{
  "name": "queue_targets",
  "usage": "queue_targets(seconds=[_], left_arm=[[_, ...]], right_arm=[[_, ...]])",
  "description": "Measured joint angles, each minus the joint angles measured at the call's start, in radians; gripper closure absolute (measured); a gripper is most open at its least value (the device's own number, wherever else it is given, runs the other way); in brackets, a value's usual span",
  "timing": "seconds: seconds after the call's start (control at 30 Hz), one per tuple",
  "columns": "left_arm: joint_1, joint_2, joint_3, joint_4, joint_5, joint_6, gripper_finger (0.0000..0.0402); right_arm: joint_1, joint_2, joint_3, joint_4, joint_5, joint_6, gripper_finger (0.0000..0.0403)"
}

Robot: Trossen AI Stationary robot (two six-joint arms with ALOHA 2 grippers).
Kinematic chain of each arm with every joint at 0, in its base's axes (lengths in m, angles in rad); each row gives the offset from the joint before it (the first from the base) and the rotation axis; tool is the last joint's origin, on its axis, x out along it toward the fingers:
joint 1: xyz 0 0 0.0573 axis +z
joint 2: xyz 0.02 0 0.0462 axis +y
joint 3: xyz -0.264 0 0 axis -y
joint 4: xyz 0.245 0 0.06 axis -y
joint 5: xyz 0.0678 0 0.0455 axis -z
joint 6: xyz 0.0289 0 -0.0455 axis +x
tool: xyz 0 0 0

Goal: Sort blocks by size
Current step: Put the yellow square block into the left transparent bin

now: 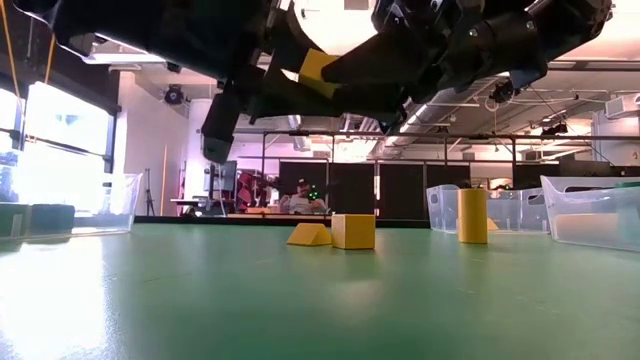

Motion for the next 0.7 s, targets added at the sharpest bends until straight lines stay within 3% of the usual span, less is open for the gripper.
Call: queue_targets(seconds=[0.13, 0.27, 0.4, 0.7], left_arm=[[-0.015, -0.005, 0.000, -0.008, -0.097, -0.105, 0.0291], [-0.021, -0.067, 0.000, -0.122, -0.155, -0.291, 0.0292], [-0.012, -0.191, 0.000, -0.425, -0.147, -0.612, 0.0294], [0.013, -0.514, 0.000, -1.190, -0.139, -1.455, 0.0290]], right_arm=[[-0.002, 0.000, 0.000, -0.036, 0.028, 0.014, 0.0173], [-0.003, 0.000, -0.001, -0.081, 0.150, 0.015, 0.0159], [-0.003, 0.000, -0.001, -0.104, 0.235, 0.032, 0.0157], [0.000, 0.000, -0.001, -0.101, 0.241, 0.030, 0.0155]])
